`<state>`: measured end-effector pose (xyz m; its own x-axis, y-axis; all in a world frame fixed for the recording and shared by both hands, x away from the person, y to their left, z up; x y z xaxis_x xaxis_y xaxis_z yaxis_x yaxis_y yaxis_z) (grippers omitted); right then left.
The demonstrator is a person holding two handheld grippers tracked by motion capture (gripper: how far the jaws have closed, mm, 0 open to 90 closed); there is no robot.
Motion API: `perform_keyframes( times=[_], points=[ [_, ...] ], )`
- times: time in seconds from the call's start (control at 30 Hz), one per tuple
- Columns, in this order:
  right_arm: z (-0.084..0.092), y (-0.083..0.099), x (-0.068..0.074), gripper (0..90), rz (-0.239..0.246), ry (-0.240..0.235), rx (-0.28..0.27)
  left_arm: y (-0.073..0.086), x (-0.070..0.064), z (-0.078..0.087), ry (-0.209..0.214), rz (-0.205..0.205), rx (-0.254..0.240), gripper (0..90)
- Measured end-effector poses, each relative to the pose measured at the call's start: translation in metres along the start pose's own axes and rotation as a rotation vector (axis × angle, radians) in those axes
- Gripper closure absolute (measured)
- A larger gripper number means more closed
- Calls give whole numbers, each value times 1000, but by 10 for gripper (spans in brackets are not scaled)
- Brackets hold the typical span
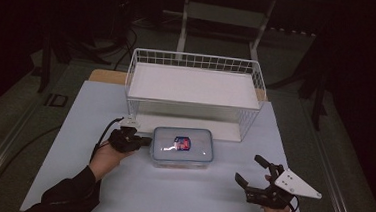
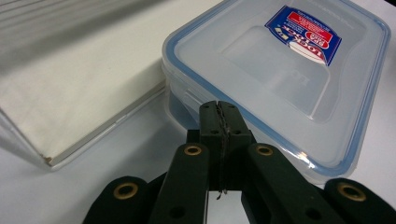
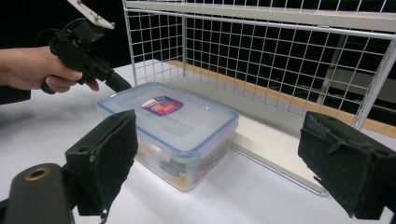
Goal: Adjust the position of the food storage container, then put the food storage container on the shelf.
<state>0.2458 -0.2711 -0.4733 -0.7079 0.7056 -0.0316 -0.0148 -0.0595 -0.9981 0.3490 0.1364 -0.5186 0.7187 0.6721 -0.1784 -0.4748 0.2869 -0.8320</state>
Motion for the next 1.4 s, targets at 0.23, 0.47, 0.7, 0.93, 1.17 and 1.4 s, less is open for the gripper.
perform_keyframes(
  times=[0.23,0.47,0.7,0.93,1.17,1.4],
  points=[
    [-2,1,1,116,3,-5,5,-6,-2,-10,11,-16,5,895],
    [-2,1,1,116,0,-6,6,-9,-1,-19,-3,-19,5,894],
    [-1,1,1,116,1,-4,6,-11,-1,-7,-76,-25,-31,683],
    [-2,1,2,116,6,-4,11,-14,1,9,8,141,-90,369],
    [-2,1,1,107,15,16,6,-14,-1,1,61,204,-93,151],
    [-4,1,6,106,56,20,19,-17,0,-15,79,254,-87,118]
  ],
)
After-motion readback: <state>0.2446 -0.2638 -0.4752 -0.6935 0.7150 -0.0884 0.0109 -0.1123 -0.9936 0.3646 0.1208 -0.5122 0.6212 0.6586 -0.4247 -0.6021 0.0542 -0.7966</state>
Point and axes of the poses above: each handheld gripper's, and its own axes: z roughly backward along the jaws, y roughly out of its underside, x roughly to its left, the point moved 3 cm from there along -z, roughly forward along the jaws, and after that the axes turned 8 degrees about -x, right-handed, at the moved point
